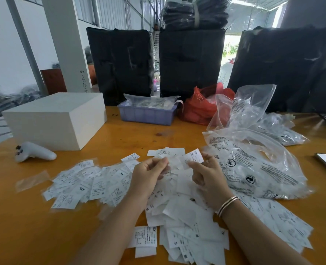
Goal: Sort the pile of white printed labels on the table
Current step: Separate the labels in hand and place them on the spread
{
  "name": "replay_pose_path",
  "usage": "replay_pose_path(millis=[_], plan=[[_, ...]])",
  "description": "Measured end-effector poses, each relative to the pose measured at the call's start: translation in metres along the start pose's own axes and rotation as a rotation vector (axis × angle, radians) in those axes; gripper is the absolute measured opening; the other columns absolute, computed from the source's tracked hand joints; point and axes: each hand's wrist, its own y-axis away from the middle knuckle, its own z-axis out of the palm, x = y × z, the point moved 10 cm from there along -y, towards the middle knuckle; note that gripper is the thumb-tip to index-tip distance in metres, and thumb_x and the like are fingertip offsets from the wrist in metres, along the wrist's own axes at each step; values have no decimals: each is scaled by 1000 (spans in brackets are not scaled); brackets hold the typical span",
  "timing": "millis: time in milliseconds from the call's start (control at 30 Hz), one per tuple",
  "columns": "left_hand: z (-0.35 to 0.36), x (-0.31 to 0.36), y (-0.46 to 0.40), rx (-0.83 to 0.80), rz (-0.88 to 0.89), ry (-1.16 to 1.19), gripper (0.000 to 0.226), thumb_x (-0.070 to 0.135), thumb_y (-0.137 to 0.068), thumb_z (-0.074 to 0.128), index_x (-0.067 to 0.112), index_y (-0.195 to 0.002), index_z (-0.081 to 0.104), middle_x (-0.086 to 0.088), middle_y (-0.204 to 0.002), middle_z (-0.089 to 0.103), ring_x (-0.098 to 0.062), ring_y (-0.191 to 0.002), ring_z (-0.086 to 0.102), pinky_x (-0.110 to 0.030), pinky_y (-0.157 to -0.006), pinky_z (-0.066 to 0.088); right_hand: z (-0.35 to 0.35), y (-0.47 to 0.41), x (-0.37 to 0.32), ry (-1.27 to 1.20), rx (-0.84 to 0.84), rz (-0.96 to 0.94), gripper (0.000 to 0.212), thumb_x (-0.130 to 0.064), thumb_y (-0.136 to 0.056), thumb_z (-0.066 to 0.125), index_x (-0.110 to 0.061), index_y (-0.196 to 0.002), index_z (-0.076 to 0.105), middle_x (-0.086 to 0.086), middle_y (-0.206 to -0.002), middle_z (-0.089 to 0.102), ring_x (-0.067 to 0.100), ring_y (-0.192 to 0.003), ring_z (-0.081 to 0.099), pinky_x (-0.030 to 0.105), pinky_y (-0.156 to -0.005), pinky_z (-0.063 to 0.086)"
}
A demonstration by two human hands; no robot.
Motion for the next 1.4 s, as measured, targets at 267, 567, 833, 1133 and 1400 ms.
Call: replay_pose_path(millis=[267, 567, 833, 1133, 1400], plan=[[-1, 4, -2, -39, 17, 40, 11, 29, -88, 64, 19, -87, 69, 6, -83, 75, -7, -82, 71, -22, -71, 51, 4, -1, 1, -85, -75, 31, 12, -27, -69, 71, -20, -60, 65, -3, -44, 34, 9, -36, 26, 19, -36, 20], [1, 14, -1, -114, 79, -45, 11, 26, -89, 64, 16, -87, 68, 7, -82, 75, -6, -80, 70, -13, -64, 53, 17, 9, -9, 141, -173, -58, 19, -12, -84, 66, -24, -71, 72, -8, -51, 51, 5, -41, 34, 14, -38, 28], [3, 15, -1, -136, 105, -114, 11, 24, -88, 66, 15, -83, 70, 6, -77, 74, -5, -75, 69, -13, -62, 52, 26, 18, -20, 472, -153, -198, 8, -12, -89, 63, -12, -91, 71, -13, -60, 60, -4, -42, 48, 7, -41, 35], [8, 11, 0, -188, 50, -117, 9, 16, -84, 72, 20, -91, 69, 12, -85, 75, -6, -79, 71, -11, -61, 51, 33, 22, -27, 604, -160, -273, 24, -7, -91, 58, -16, -111, 69, -16, -82, 66, -13, -65, 56, 4, -62, 41], [10, 7, 2, -240, -17, -71, 7, 22, -86, 69, 22, -93, 71, 5, -84, 76, -10, -79, 72, -16, -62, 53, 37, 22, -18, 541, -265, -201, 42, -9, -90, 60, -32, -124, 51, -7, -72, 56, 7, -57, 48, 18, -55, 43]])
